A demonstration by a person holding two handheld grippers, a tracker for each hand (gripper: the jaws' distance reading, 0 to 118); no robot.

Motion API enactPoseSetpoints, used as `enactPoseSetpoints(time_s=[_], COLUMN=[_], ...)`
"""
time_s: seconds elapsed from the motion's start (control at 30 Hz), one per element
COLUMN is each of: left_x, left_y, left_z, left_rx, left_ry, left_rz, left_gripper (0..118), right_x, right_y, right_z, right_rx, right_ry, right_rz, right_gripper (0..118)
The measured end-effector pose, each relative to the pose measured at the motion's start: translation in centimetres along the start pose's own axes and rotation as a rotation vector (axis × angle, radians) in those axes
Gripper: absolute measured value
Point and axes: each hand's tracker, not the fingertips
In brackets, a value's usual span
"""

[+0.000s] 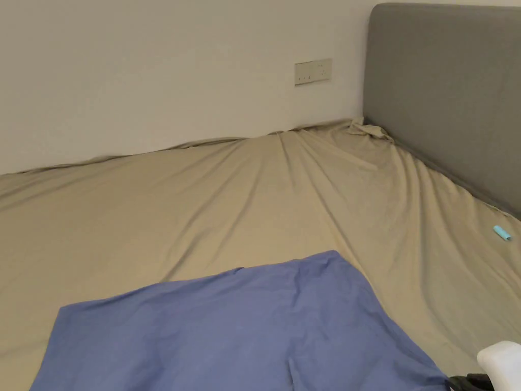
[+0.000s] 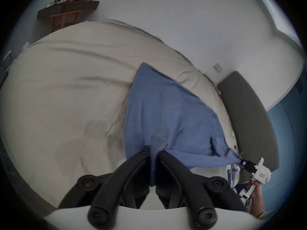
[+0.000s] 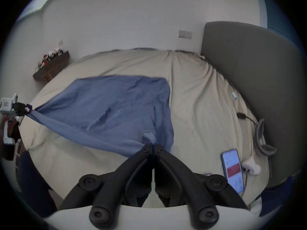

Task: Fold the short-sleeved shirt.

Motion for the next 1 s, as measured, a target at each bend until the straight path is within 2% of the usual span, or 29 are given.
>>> enactPoseSetpoints(time_s=[0.17,0.27,0.5,0.63,0.73,0.9,0.93,0.97,1.0], left_x=[-1.9,-2.4,-3.8,-5.0,-6.1,-5.9,-5.4,-4.9,-4.1], left_y=[-2.1,-3.0,-3.1,-3.3,-3.9,-4.1,-4.4,-4.5,-4.5], left_z=[-0.7,-2.2,-4.4,-5.7,-7.0,-7.4,-7.5,-7.4,-6.9], left_rx=[-0.065,-0.121,-0.209,-0.261,-0.285,-0.293,-0.29,-0.272,-0.231], left_ry=[0.016,0.063,0.138,0.179,0.202,0.197,0.21,0.219,0.215], left_rz=[-0.003,-0.009,-0.062,-0.054,-0.052,-0.036,-0.068,-0.11,-0.147], left_gripper=[2,2,2,2,2,2,8,24,59], right_x=[0.5,0.4,0.8,1.3,1.7,1.3,1.4,1.5,1.7], right_y=[-3.1,-3.7,-4.4,-5.6,-5.5,-5.9,-5.9,-5.9,-5.6], right_z=[-0.4,-1.8,-4.7,-6.8,-7.0,-7.1,-7.1,-7.0,-6.7], right_rx=[-0.165,-0.24,-0.403,-0.453,-0.452,-0.444,-0.438,-0.43,-0.43], right_ry=[0.0,-0.004,0.002,-0.002,0.011,0.01,0.008,0.017,0.025], right_rz=[0.014,0.072,0.087,0.089,0.061,0.095,0.083,0.074,0.072], right_gripper=[4,4,4,4,4,4,7,14,34])
